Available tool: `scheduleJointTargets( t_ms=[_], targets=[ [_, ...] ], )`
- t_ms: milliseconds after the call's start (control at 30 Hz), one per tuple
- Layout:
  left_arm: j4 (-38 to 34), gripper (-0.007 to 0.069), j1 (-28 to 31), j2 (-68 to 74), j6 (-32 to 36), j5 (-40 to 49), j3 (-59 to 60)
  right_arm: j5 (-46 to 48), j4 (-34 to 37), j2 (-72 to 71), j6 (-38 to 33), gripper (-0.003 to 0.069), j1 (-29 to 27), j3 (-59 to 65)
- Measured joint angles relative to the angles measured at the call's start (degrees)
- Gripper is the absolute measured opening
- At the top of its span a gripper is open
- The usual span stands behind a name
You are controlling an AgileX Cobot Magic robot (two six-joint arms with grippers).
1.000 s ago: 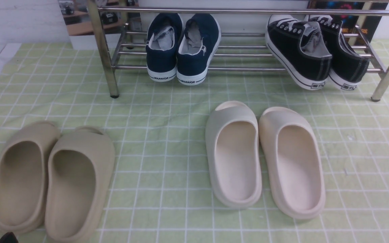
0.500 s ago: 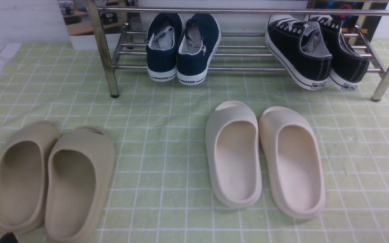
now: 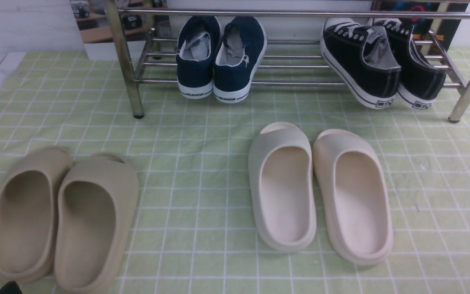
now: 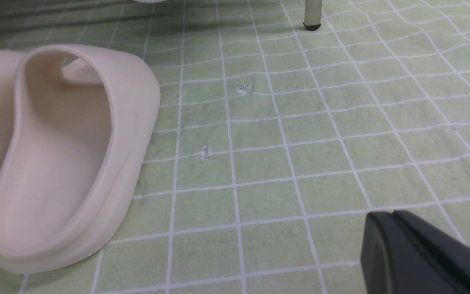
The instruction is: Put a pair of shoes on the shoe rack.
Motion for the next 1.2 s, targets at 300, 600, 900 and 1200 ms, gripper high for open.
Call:
scheduleJointTargets(
  t_ms=[300, 600, 900, 1200],
  targets=[
    [0.0, 0.0238, 0.0, 0.0, 0.0, 0.0, 0.0, 0.1, 0.0, 0.0, 0.1, -0.0002, 0.0, -0.1],
    [0.0, 0.0238, 0.0, 0.0, 0.0, 0.0, 0.0, 0.2, 0.0, 0.0, 0.1, 0.0003, 0.0, -0.1],
    [0.0, 0.0238, 0.0, 0.0, 0.0, 0.0, 0.0, 0.2, 0.0, 0.0, 0.1, 0.0004, 0.0, -0.1],
    [0.0, 0.0238, 0.0, 0.0, 0.0, 0.0, 0.0, 0.2, 0.0, 0.0, 0.1, 0.0008, 0.0, -0.1]
  ],
)
